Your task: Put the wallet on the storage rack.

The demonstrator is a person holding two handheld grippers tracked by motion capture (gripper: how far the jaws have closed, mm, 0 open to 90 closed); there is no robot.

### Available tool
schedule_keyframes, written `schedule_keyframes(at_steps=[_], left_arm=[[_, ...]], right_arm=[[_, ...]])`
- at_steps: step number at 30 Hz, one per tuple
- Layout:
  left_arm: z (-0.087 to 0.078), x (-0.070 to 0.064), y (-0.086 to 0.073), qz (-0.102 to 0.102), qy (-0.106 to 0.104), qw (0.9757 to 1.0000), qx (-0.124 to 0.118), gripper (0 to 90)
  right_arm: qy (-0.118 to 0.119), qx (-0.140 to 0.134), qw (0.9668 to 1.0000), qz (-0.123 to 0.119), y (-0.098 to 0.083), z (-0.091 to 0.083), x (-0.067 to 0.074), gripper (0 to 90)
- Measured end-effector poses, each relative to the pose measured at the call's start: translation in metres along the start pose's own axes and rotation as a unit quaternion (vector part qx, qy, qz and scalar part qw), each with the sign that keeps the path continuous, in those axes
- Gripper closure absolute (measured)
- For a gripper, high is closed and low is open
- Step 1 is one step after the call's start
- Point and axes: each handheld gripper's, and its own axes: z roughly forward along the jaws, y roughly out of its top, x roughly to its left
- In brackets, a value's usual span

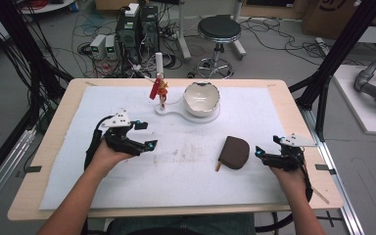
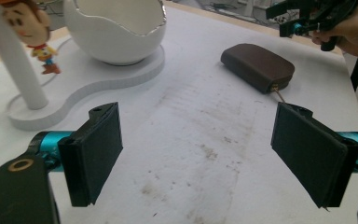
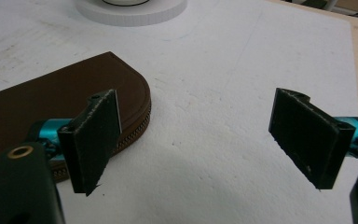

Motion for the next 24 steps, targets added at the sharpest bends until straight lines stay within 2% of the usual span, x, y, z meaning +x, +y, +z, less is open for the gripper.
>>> schedule_keyframes(at_steps=[3,6,15,24], left_arm=[[0.011,-0.003,0.0,-0.006,-0.021,0.9998,0.002,16.4],[0.022,-0.007,0.0,-0.011,-0.033,0.9994,0.009,16.4],[0.06,-0.023,0.006,-0.002,-0.07,0.9973,0.023,16.4],[0.091,-0.044,0.008,0.015,-0.074,0.996,0.047,16.4]], right_arm=[[-0.003,-0.001,1.0,0.003,-0.002,-0.004,-0.001,16.7],[-0.006,-0.002,1.0,0.004,-0.004,-0.007,-0.002,16.7],[-0.014,0.0,0.9998,0.011,-0.011,-0.014,-0.006,16.7],[-0.015,-0.002,0.9998,0.013,-0.012,-0.017,-0.007,16.7]])
